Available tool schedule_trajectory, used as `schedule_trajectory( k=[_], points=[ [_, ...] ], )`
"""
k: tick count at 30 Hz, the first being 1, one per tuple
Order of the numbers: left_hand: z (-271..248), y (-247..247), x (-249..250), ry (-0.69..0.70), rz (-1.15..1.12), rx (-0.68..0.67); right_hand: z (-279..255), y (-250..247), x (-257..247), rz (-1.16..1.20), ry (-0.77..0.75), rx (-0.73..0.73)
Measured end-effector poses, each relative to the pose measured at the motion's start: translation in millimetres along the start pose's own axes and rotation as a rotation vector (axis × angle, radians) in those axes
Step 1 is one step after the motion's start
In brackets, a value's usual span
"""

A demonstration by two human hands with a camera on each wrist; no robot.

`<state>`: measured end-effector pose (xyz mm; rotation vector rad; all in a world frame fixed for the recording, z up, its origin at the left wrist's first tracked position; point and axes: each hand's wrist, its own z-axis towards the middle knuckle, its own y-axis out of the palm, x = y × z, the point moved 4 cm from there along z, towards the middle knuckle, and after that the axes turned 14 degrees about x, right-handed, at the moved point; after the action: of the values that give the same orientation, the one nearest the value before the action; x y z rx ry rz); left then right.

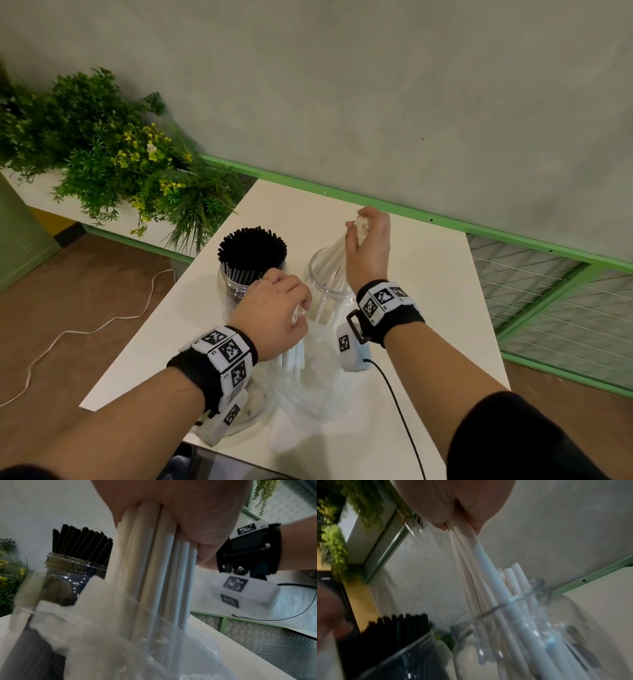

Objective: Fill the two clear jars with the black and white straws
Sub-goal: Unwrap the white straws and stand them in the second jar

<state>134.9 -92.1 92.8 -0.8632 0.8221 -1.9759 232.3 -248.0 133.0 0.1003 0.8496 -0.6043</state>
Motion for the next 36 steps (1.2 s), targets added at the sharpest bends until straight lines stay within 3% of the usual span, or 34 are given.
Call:
schedule_trajectory(
  k=[3, 6, 11, 14, 17, 23, 29, 36],
  points=[
    [0, 0, 1, 0.006, 0.006, 0.002, -15, 8, 16, -0.099, -0.043, -0.2],
    [-1, 0, 0, 0.006, 0.008, 0.002, -27, 11, 35, -0.175, 0.031, -0.437],
    [-3, 0, -1, -0.011, 0.008, 0.002, -23, 1, 41, -0.203, 0.136, -0.533],
    [-2, 0, -1, -0.017, 0.009, 0.0, -19, 0, 37, -0.362, 0.06, -0.684],
    [-2, 0, 0, -0.015, 0.017, -0.005, -11, -4, 29, -0.454, -0.049, -0.666],
    [-2, 0, 1, -0.017, 0.024, -0.025, -1, -8, 21, -0.392, -0.035, -0.624],
    [-2, -1, 2, -0.016, 0.02, -0.018, -1, 7, 34, -0.595, 0.02, -0.915],
    [-2, -3, 4, -0.018, 0.009, -0.01, 19, 9, 35, -0.549, -0.124, -0.709]
  ],
)
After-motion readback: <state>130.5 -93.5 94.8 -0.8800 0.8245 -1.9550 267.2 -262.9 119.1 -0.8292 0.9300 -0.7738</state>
